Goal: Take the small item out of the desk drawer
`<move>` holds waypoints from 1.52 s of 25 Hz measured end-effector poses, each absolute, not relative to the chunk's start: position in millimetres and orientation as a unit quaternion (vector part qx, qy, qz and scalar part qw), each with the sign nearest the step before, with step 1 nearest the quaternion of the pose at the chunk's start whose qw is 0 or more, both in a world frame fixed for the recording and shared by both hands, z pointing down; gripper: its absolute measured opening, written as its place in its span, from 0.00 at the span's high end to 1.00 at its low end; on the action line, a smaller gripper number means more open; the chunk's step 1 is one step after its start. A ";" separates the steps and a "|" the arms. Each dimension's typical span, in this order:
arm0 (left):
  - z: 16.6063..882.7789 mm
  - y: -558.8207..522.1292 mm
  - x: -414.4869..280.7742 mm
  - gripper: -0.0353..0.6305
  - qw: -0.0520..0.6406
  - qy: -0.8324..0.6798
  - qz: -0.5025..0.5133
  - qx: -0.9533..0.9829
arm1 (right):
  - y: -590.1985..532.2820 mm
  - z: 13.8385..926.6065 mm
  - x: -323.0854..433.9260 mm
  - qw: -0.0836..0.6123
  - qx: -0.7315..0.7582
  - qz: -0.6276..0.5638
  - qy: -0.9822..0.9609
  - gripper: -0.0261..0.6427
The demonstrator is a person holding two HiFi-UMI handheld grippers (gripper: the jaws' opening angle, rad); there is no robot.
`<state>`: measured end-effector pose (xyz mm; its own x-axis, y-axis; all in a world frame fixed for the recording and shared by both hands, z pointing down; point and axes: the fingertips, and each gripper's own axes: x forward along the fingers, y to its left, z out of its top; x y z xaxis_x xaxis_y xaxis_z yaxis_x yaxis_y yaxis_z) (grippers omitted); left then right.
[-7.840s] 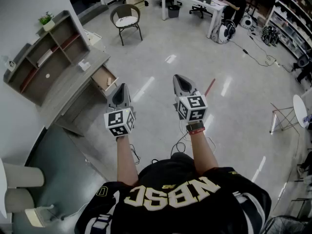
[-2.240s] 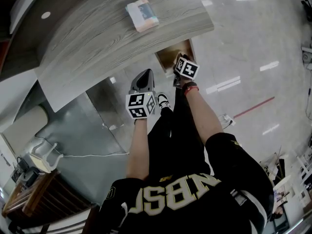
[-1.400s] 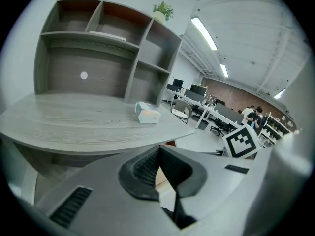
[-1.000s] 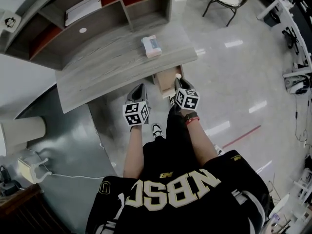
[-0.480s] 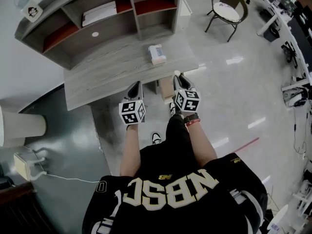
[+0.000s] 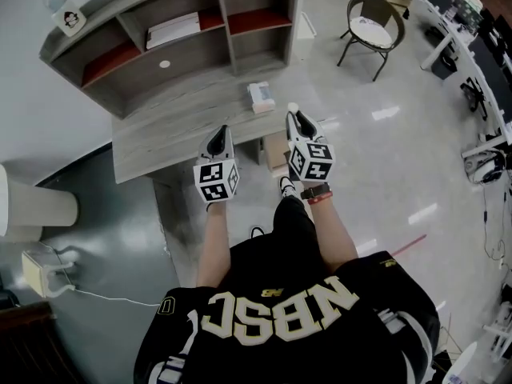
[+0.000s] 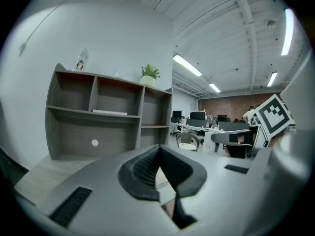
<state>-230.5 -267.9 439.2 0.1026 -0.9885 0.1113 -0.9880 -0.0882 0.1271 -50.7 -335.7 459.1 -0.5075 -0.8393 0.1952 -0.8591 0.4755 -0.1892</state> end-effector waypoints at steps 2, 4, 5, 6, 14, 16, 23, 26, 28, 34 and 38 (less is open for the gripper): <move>421.6 -267.3 -232.0 0.93 0.060 -0.673 -0.003 0.737 | -336.7 445.0 -50.1 0.022 0.498 0.128 -0.857 0.83; 406.1 -265.9 -232.9 0.93 0.043 -0.674 -0.010 0.738 | -335.8 429.1 -50.9 0.016 0.500 0.108 -0.859 0.83; 398.9 -265.0 -233.3 0.93 0.036 -0.673 -0.013 0.739 | -334.6 421.1 -51.6 0.014 0.500 0.095 -0.861 0.83; 392.1 -264.0 -234.2 0.93 0.029 -0.673 -0.017 0.739 | -333.1 413.5 -52.4 0.013 0.500 0.082 -0.862 0.83; 351.6 -255.0 -246.7 0.93 -0.009 -0.677 -0.039 0.735 | -323.2 372.7 -61.0 -0.002 0.491 0.030 -0.871 0.83; 344.3 -253.1 -248.6 0.93 -0.014 -0.677 -0.045 0.735 | -321.7 365.2 -61.9 -0.009 0.491 0.021 -0.871 0.83; 342.6 -255.0 -257.0 0.93 -0.015 -0.679 -0.046 0.732 | -321.2 359.2 -66.0 -0.006 0.495 0.000 -0.869 0.83; 344.7 -258.5 -255.2 0.93 -0.013 -0.677 -0.046 0.734 | -322.6 363.4 -67.6 0.001 0.493 -0.001 -0.870 0.83; 342.6 -260.6 -253.9 0.93 -0.009 -0.675 -0.056 0.736 | -324.6 365.9 -67.7 0.005 0.493 0.000 -0.870 0.83; 332.0 -274.1 -254.2 0.93 -0.011 -0.674 -0.073 0.735 | -337.1 368.9 -70.7 0.012 0.489 0.000 -0.872 0.83; 350.9 -289.6 -250.2 0.93 0.003 -0.674 -0.067 0.736 | -350.5 385.8 -71.9 0.030 0.485 0.008 -0.874 0.83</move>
